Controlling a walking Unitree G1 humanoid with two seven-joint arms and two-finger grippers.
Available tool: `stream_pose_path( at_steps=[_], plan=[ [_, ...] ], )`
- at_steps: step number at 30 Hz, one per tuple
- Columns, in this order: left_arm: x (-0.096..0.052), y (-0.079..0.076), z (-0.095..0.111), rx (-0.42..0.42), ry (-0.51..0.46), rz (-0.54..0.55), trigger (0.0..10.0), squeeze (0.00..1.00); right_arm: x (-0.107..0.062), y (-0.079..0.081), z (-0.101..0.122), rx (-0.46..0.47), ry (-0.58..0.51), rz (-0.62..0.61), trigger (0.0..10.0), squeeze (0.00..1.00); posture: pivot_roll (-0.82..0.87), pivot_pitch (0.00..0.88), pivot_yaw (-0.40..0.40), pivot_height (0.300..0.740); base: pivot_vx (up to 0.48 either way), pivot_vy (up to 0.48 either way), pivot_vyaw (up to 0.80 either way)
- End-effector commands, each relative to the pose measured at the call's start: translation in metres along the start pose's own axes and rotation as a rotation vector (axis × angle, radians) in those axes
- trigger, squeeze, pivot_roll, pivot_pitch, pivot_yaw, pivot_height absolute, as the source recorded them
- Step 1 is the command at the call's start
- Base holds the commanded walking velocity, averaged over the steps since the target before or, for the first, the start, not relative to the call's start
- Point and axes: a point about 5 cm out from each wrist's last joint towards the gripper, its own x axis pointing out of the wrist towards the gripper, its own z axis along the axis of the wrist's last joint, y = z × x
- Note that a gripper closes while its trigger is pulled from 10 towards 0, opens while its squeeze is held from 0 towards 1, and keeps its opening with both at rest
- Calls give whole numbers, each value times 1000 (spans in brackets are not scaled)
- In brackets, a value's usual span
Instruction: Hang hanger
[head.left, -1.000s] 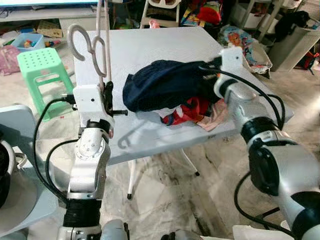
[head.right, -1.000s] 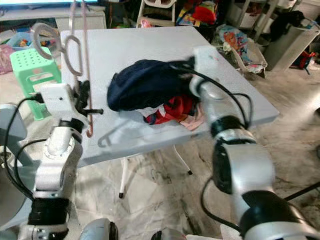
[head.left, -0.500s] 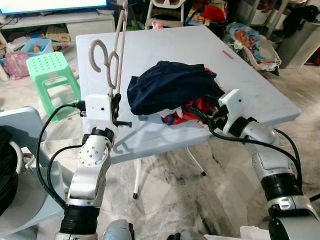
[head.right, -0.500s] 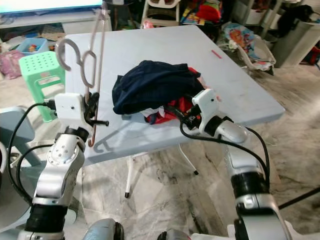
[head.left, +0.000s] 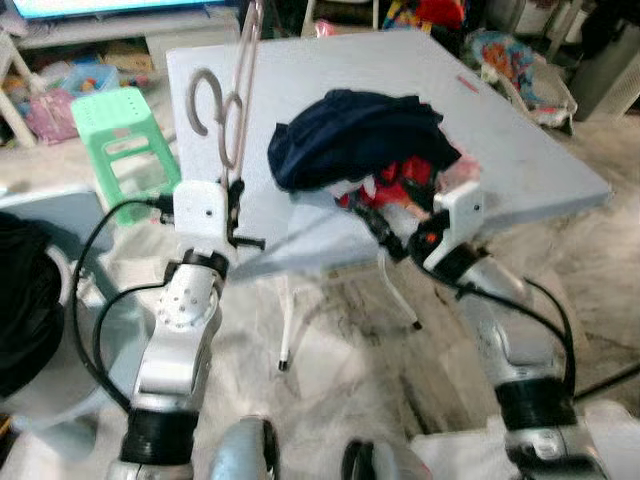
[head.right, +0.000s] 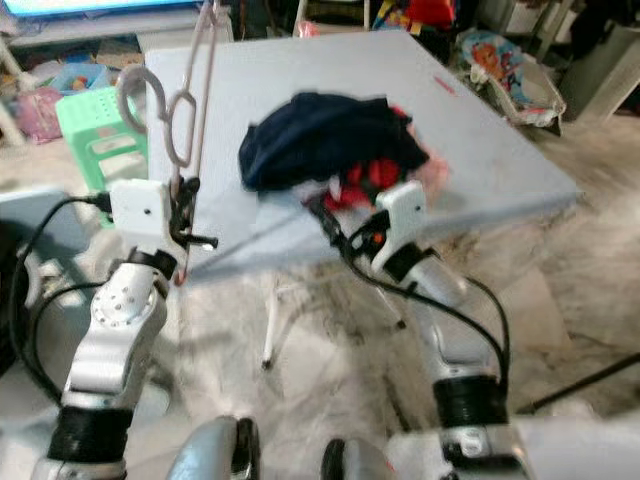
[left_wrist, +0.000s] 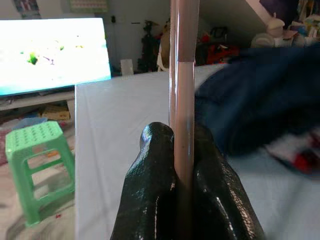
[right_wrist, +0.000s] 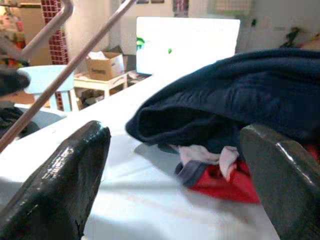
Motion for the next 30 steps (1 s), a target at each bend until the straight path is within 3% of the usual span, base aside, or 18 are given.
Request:
stream_pose_path(
  at_steps=[1, 6, 12, 15, 17, 21, 23, 27, 30],
  plan=[
    [3, 0, 3, 13, -3, -6, 10000, 0, 0, -6, 7, -12, -17, -34, 10000, 0, 51, 15, -28, 740, -341, 0, 0],
    [1, -1, -1, 17, 3, -11, 10000, 0, -2, -17, 5, -45, 16, -119, 10000, 0, 46, 11, -26, 740, -319, 0, 0],
    [0, 2, -9, 33, 41, 8, 10000, 0, 1, -16, 2, -105, 35, -124, 10000, 0, 46, 11, -28, 740, 0, 0, 0],
    [-6, 1, -30, 82, 159, -39, 10000, 0, 1, -14, -1, -90, 62, -110, 10000, 0, 45, 11, -29, 740, 0, 0, 0],
    [-12, -2, -40, 67, 228, -174, 10000, 0, 1, -13, -1, -145, 65, -84, 10000, 0, 43, 10, -30, 740, 0, 0, 0],
    [-25, 1, -58, 144, 326, -313, 10000, 0, -3, -13, -2, -221, 112, 35, 10000, 0, 44, 12, -26, 740, 0, 0, 0],
    [-47, 13, -74, 192, 449, -522, 10000, 0, -10, -18, 3, -237, 139, 164, 10000, 0, 49, 16, -27, 740, 0, 0, 0],
    [-58, 24, -75, 206, 487, -633, 10000, 0, -15, -26, 7, -260, 174, 240, 10000, 0, 50, 17, -28, 740, 0, 0, 0],
    [-67, 33, -73, 230, 505, -769, 10000, 0, -25, -30, 11, -287, 257, 405, 10000, 0, 53, 16, -29, 740, 0, 0, 0]
  ],
)
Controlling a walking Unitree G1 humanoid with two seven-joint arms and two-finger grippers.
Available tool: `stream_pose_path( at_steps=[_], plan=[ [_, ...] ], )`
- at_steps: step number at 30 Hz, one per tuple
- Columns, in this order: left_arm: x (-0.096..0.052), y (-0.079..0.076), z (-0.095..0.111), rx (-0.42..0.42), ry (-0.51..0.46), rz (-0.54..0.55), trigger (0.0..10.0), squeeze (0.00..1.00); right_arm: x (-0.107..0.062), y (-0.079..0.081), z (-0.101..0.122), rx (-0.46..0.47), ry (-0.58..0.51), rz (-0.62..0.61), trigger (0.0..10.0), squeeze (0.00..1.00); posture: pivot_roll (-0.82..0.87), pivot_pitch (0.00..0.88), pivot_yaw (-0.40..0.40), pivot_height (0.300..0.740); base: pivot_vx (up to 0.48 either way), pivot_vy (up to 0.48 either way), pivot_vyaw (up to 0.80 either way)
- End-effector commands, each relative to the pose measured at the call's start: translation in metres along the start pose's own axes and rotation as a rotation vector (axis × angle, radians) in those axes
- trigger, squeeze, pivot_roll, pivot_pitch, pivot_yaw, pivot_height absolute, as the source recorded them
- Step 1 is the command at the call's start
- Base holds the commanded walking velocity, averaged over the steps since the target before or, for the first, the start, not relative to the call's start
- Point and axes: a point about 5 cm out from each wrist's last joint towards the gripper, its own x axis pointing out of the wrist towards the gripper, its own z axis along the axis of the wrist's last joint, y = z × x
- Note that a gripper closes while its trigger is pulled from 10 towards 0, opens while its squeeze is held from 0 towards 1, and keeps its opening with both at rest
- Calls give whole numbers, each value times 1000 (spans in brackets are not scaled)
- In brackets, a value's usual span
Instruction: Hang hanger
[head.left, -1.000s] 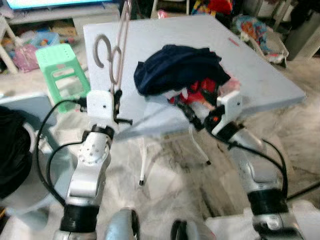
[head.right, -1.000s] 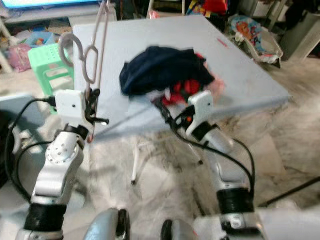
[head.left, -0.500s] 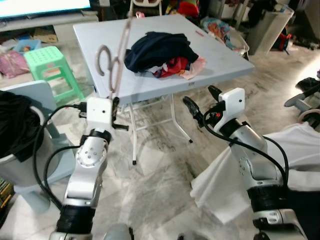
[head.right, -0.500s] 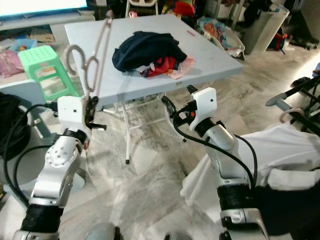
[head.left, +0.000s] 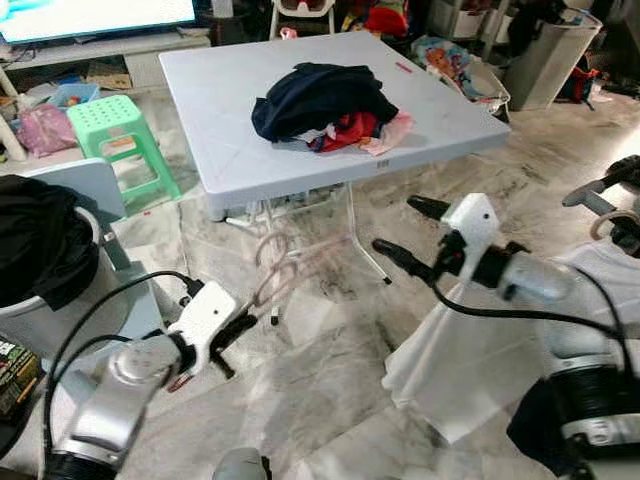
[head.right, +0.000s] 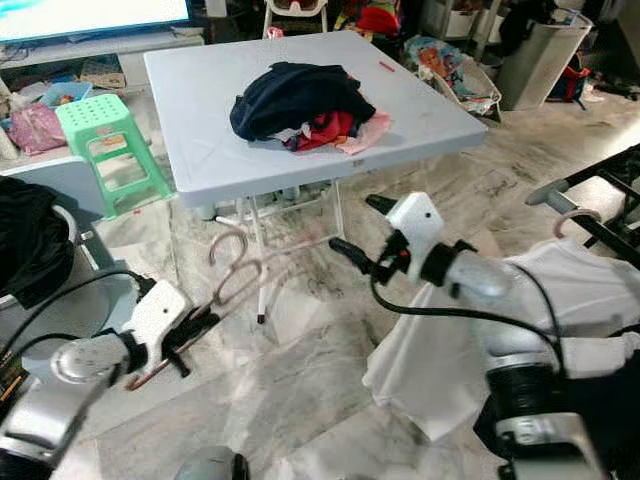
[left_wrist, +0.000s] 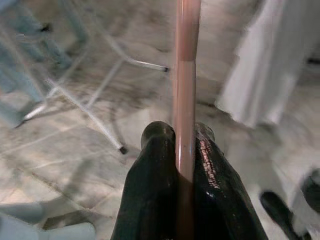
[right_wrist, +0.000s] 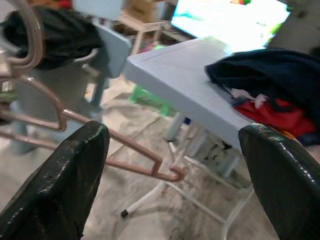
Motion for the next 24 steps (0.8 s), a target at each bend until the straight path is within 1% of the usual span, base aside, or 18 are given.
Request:
stream_pose_path(
  at_steps=[1, 2, 3, 7, 11, 13, 15, 16, 17, 18, 19, 20, 21, 22, 24],
  plan=[
    [-4, -5, 6, 46, -27, -99, 10000, 0, -2, 1, 2, -9, 27, 121, 10000, 0, 53, 16, -29, 740, 0, 0, 0],
    [-4, -5, 6, 46, -27, -99, 10000, 0, -2, 1, 2, -9, 27, 121, 10000, 0, 53, 16, -29, 740, 0, 0, 0],
    [-7, -8, 6, 63, -30, -169, 10000, 0, -6, 3, 1, -4, 67, 223, 10000, 0, 49, 15, -30, 740, 0, 0, 0],
    [-10, -15, 11, 86, -48, -294, 10000, 0, -9, 8, -1, -12, 145, 417, 10000, 0, 46, 12, -32, 740, 0, 0, 0],
    [-11, -19, 16, 88, -64, -350, 10000, 0, -1, 14, 0, -11, 166, 524, 10000, 0, 45, 12, -33, 740, 0, 0, 0],
    [-10, -21, 18, 107, -72, -378, 10000, 0, 6, 21, -6, -14, 193, 598, 10000, 0, 46, 11, -35, 740, 0, 0, 0],
    [-9, -22, 19, 114, -73, -388, 10000, 0, 8, 24, -9, -19, 204, 619, 10000, 0, 46, 11, -35, 740, 0, 0, 0],
    [-9, -23, 19, 111, -76, -397, 10000, 0, 11, 27, -13, -8, 225, 638, 10000, 0, 45, 5, -33, 740, 0, 0, 0],
    [-8, -25, 19, 111, -80, -403, 10000, 0, 14, 30, -21, 8, 265, 653, 8392, 0, 44, 1, -29, 740, 0, 0, 0],
    [-7, -26, 19, 111, -83, -409, 10000, 0, 16, 32, -26, 20, 295, 668, 8392, 0, 44, 1, -29, 740, 0, 0, 0],
    [-5, -29, 19, 116, -80, -426, 10000, 0, 20, 37, -35, 19, 349, 696, 314, 0, 44, 1, -29, 740, 0, 0, 0],
    [-5, -29, 19, 116, -80, -426, 10000, 0, 20, 37, -35, 19, 349, 696, 314, 0, 44, 1, -29, 740, 0, 0, 0],
    [-4, -32, 19, 124, -80, -441, 10000, 0, 25, 41, -41, 25, 374, 705, 0, 0, 54, 0, -27, 740, 0, 0, 0],
    [-2, -34, 20, 130, -83, -453, 10000, 0, 31, 44, -41, 33, 377, 719, 0, 0, 57, 0, -29, 740, 0, 0, 0],
    [0, -36, 20, 136, -84, -463, 10000, 0, 34, 45, -40, 35, 375, 733, 0, 0, 60, 0, -32, 740, 0, 0, 0]
  ],
)
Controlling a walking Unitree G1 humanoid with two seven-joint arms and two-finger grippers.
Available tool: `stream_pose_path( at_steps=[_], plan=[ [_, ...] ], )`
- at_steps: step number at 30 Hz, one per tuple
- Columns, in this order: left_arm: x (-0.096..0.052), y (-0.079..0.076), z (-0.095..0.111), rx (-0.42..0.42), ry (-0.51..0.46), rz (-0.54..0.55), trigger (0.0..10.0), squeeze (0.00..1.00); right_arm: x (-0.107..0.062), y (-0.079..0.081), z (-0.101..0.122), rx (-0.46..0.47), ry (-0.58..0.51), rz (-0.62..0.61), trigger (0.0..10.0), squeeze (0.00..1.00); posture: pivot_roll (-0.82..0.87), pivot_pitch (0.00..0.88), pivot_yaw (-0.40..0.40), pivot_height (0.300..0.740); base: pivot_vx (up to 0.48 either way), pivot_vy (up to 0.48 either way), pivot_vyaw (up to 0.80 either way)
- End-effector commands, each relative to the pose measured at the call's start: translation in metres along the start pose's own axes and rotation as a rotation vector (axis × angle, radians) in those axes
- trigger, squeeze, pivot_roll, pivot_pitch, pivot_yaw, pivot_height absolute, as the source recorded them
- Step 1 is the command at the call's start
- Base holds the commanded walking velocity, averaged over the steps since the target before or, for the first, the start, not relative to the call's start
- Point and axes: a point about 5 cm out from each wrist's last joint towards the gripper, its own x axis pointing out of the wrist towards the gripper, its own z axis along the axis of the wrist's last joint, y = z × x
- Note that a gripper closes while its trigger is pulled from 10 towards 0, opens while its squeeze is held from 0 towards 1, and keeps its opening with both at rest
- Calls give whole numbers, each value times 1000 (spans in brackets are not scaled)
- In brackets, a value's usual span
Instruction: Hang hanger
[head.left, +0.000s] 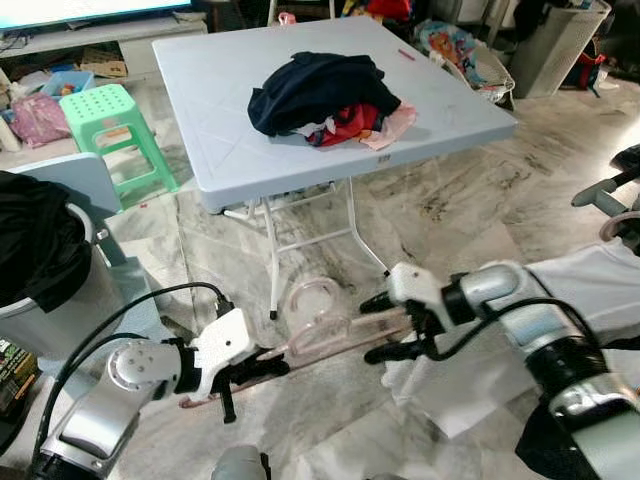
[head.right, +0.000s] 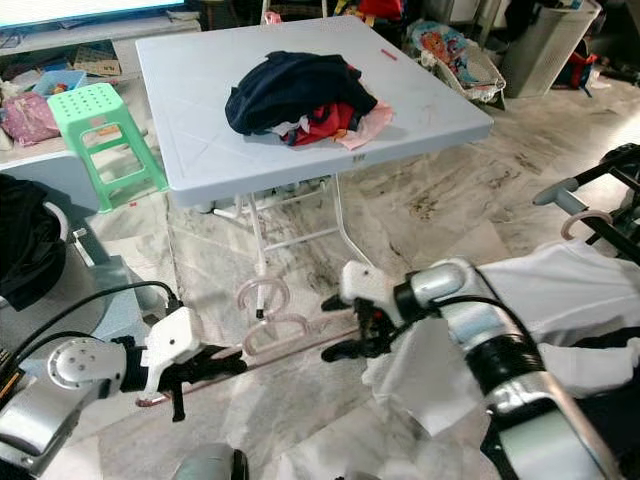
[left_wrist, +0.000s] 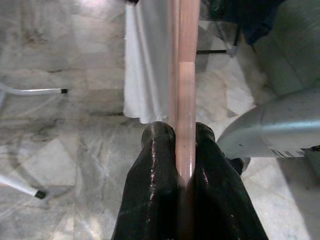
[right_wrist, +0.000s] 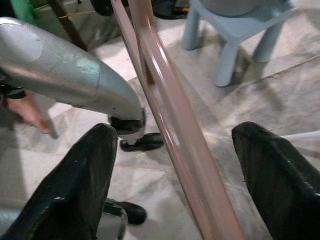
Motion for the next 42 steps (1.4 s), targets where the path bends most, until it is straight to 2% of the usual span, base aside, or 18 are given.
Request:
stream_pose_path(
  at_steps=[1, 5, 10, 19, 23, 32, 39, 42],
  plan=[
    [3, 0, 7, 45, -15, -20, 10000, 0, -4, -6, 10, -44, 20, 11, 0, 0, 60, 0, -32, 740, 0, 0, 0],
    [5, -2, 7, 49, -11, -31, 10000, 0, -4, -10, 12, -67, 50, 5, 0, 0, 60, 0, -32, 740, 0, 0, 0],
    [7, -1, 3, 81, 22, -39, 10000, 0, -14, -19, 14, -109, 123, 18, 0, 0, 45, 0, -43, 740, 0, 0, 0],
    [5, 1, -3, 103, 49, -23, 10000, 0, -19, -23, 12, -153, 215, 43, 0, 0, 47, 0, -53, 740, 0, 0, 0],
    [6, 2, -4, 103, 47, -14, 10000, 0, -20, -26, 13, -151, 216, 45, 0, 0, 48, 0, -59, 740, 0, 0, 0],
    [9, 4, -1, 107, 23, 12, 10000, 0, -17, -22, 3, -131, 215, 49, 0, 0, 46, 0, -65, 740, 0, 0, 0],
    [10, 6, -2, 117, 22, 26, 10000, 0, -17, -27, 2, -145, 210, -27, 0, 0, 43, 0, -66, 740, 0, 0, 0],
    [9, 12, -2, 130, 19, 72, 10000, 0, -18, -33, 6, -157, 201, -86, 0, 0, 43, 0, -66, 740, 0, 0, 0]
  ],
)
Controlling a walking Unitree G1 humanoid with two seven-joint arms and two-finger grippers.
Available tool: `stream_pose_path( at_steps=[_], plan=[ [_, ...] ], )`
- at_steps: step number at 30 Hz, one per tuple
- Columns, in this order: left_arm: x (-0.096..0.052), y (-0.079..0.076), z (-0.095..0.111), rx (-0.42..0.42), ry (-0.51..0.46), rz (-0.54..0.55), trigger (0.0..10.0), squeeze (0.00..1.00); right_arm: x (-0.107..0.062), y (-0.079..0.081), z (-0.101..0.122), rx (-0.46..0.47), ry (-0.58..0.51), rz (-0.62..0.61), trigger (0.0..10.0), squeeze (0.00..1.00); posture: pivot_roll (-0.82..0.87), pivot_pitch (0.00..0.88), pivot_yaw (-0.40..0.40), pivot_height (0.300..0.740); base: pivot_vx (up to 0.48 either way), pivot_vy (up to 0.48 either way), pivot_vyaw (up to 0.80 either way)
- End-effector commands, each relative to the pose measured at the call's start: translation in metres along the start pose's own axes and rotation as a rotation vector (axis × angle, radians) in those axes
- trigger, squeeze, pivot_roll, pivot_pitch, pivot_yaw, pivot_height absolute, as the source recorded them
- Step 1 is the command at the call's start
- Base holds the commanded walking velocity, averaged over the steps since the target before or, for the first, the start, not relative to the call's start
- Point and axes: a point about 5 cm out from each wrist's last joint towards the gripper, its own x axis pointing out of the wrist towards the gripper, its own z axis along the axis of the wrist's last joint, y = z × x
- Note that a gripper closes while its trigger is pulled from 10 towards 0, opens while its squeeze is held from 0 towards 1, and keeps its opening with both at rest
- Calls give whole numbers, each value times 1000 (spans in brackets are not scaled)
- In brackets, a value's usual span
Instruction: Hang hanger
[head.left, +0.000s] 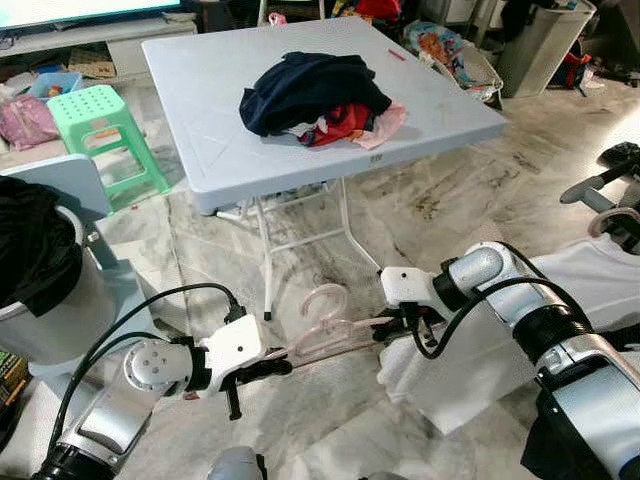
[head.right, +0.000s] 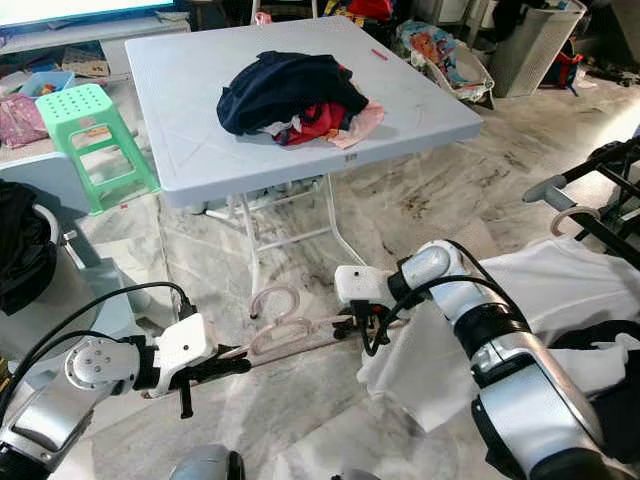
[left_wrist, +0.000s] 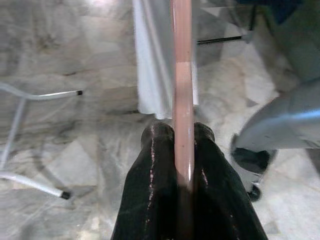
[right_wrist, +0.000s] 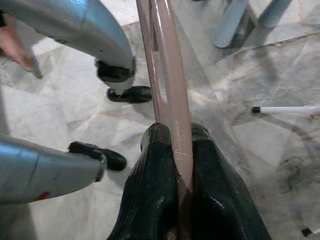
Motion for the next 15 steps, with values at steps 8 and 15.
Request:
stream_pose_path(
  at_steps=[8, 15],
  plan=[
    [-3, 31, 5, 137, -8, 209, 10000, 0, -15, -37, 19, -11, -58, -377, 0, 0, 42, 0, -86, 740, 0, 0, 0],
    [-2, 37, 1, 144, -7, 259, 10000, 0, -14, -42, 26, -26, -83, -417, 0, 0, 43, 0, -89, 740, 0, 0, 0]
  ],
)
